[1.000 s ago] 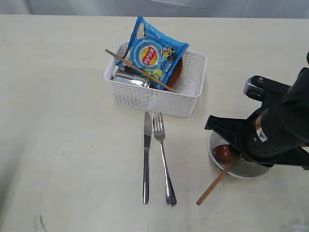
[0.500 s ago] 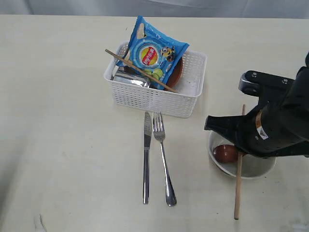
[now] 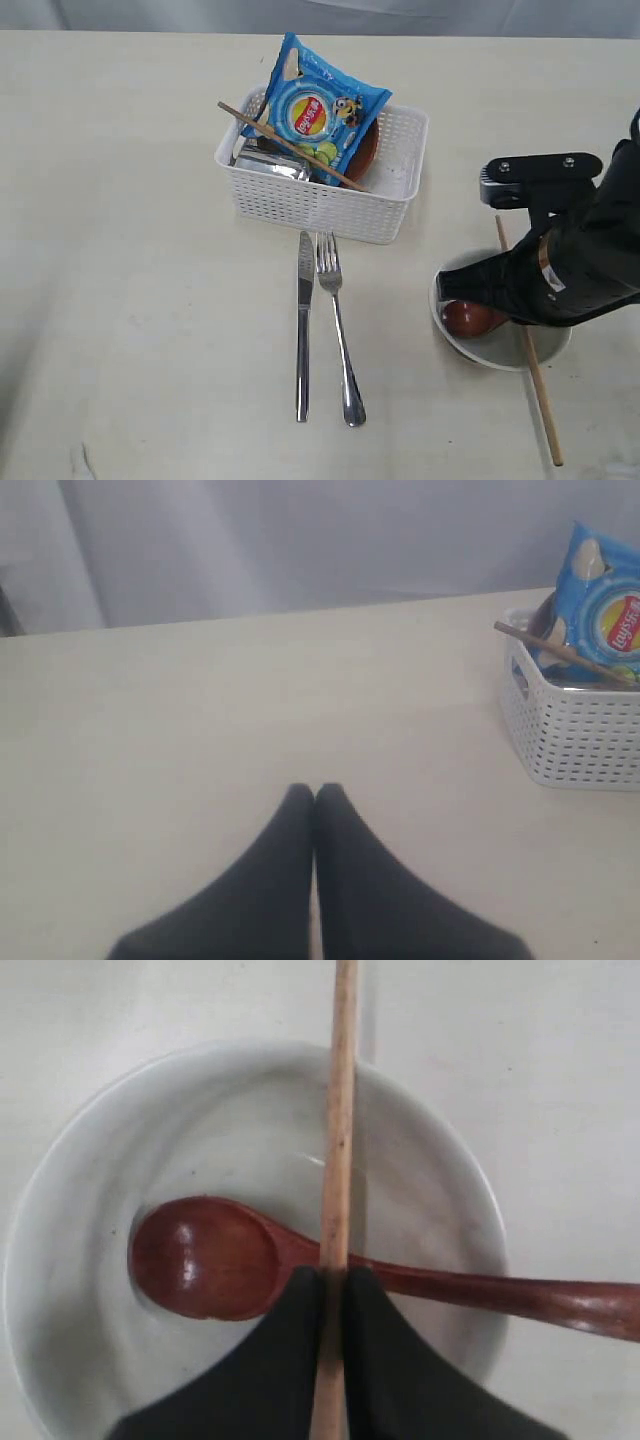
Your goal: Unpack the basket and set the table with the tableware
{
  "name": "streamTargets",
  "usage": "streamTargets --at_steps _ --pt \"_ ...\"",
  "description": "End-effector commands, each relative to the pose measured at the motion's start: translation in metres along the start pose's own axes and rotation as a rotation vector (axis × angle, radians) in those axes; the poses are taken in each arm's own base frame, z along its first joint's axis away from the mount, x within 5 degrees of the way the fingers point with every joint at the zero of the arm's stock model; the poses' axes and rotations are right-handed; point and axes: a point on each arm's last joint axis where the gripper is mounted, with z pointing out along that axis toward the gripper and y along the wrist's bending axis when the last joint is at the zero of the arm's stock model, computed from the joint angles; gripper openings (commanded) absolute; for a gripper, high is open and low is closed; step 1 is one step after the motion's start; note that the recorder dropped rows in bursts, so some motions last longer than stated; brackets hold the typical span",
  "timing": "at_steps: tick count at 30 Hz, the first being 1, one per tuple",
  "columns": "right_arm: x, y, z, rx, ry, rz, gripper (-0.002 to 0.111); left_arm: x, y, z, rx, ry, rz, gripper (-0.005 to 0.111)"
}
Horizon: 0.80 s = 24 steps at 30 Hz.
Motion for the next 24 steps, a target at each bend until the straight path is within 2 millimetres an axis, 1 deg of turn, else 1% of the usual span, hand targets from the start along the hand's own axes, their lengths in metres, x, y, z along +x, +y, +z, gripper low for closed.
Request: streamTargets --at_steps 1,24 --pt "-0.0005 -0.0015 0.0014 0.004 -0.003 -0.037 0.002 0.0004 -0.0003 -0.0001 0.004 -0.005 -0.003 0.000" --pt "-0.0006 -0.0011 0.0014 0.000 -0.004 -0.044 0.002 0.0004 -0.0003 -0.0001 0.004 -0.005 -0.003 0.000"
